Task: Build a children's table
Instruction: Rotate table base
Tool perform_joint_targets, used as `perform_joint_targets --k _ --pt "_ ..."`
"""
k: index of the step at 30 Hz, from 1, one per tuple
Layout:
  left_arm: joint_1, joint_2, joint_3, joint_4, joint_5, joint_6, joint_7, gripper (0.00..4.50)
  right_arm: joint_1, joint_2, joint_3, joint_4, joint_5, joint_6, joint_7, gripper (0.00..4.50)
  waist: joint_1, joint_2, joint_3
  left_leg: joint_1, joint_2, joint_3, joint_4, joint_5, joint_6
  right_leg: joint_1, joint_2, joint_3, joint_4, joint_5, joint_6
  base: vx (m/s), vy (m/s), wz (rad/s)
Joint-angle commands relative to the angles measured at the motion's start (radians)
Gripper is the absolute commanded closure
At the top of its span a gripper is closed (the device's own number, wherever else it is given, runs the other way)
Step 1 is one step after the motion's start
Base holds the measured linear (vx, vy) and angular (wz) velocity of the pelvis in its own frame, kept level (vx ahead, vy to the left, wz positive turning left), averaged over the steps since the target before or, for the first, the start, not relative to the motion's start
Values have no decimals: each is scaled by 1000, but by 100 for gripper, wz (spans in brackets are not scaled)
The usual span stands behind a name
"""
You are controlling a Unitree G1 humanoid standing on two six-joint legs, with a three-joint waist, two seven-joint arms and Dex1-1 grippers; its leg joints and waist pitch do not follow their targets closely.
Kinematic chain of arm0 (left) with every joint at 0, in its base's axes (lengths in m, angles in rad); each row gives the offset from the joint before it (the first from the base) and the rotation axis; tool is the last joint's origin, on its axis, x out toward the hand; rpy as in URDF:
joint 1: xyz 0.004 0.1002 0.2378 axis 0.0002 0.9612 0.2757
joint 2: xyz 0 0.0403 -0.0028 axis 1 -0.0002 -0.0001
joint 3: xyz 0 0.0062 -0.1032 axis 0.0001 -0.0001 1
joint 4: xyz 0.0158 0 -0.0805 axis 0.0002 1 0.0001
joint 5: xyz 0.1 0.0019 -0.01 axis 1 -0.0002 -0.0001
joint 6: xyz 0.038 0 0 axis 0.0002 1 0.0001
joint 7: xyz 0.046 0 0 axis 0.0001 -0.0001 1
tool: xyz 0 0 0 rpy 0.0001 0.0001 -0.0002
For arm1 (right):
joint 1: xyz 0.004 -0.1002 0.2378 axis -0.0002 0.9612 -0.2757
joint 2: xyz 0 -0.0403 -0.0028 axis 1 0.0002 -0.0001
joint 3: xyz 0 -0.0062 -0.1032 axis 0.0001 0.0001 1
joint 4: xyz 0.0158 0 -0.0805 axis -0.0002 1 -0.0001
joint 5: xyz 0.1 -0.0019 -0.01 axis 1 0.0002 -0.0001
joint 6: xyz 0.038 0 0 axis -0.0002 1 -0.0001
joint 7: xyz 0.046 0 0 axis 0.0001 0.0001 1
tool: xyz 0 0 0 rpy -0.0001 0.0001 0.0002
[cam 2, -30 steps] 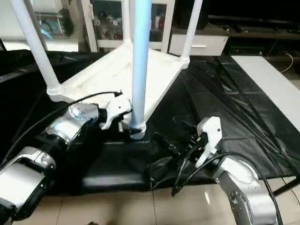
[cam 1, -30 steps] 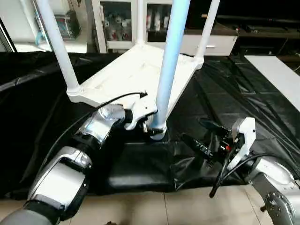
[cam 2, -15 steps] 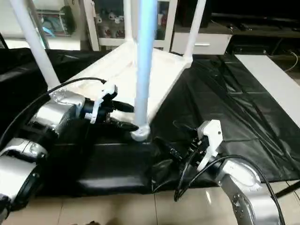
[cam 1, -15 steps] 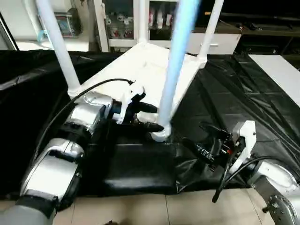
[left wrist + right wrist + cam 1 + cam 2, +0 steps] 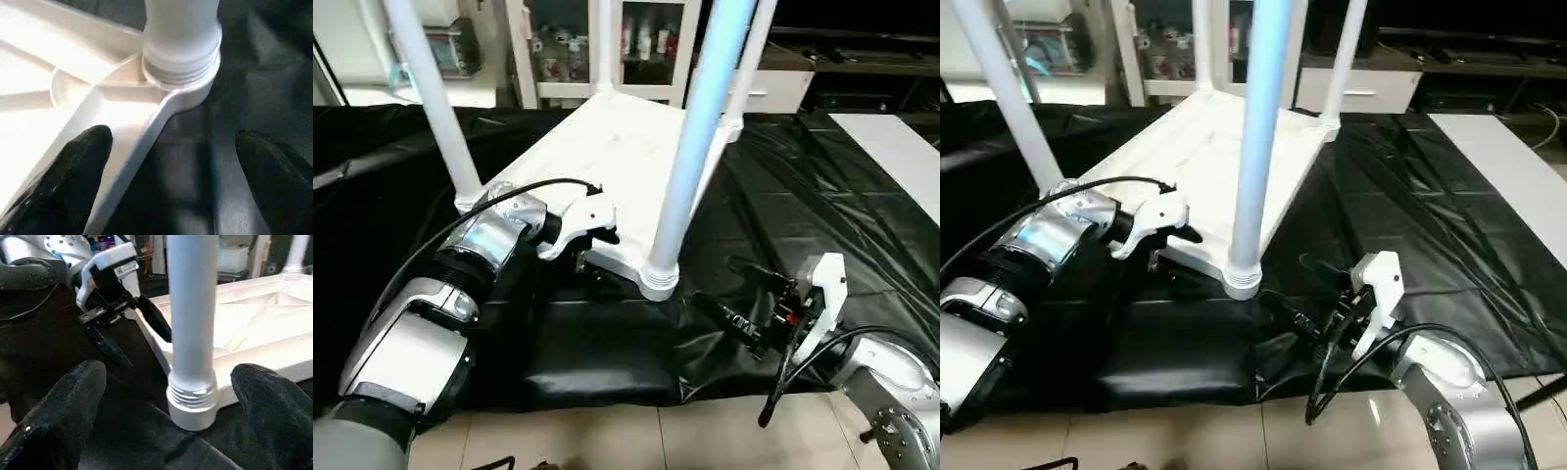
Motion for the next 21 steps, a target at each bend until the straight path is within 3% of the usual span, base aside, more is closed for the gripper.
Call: perform_joint_targets --k 1,8,13,14,15,16,21 --pt "-32 3 -21 25 43 -37 34 0 -12 -7 0 -17 6 14 3 5 -1 1 -59 17 28 -2 -78 -262 15 43 -42 25 -51 -185 -221 0 0 0" --pt "-43 -23 -52 93 112 -132 160 0 -55 -2 27 -7 -30 20 -17 5 -1 0 -58 14 28 -5 -79 -266 9 45 -45 26 -53 -216 -207 0 0 0" --pt "-41 -57 -80 143 151 -144 161 0 -187 93 47 86 -113 -6 -162 5 -9 3 -61 19 26 -3 -78 -261 -15 38 -44 27 -53 -207 -217 0 0 0" --pt "-42 -58 -95 156 170 -145 165 0 -222 118 60 126 -137 -21 -185 5 -7 10 -61 20 26 -4 -78 -262 -17 39 -44 27 -51 -197 -222 0 0 0" --pt "-42 -58 -95 156 170 -145 165 0 -222 118 60 126 -137 -21 -185 5 -10 8 -62 19 25 -3 -77 -256 -20 40 -43 26 -49 -176 -223 0 0 0" --pt "-41 -61 -108 173 191 -150 174 0 -275 152 86 191 -179 -56 -210 5 -8 13 -64 20 26 -4 -76 -250 -22 40 -43 26 -45 -148 -231 0 0 0" --pt "-38 -63 -98 185 191 -155 156 0 -390 226 108 358 -234 -119 -256 5 -20 15 -66 20 23 -2 -75 -231 -22 46 -42 25 -38 -84 -262 0 0 0"
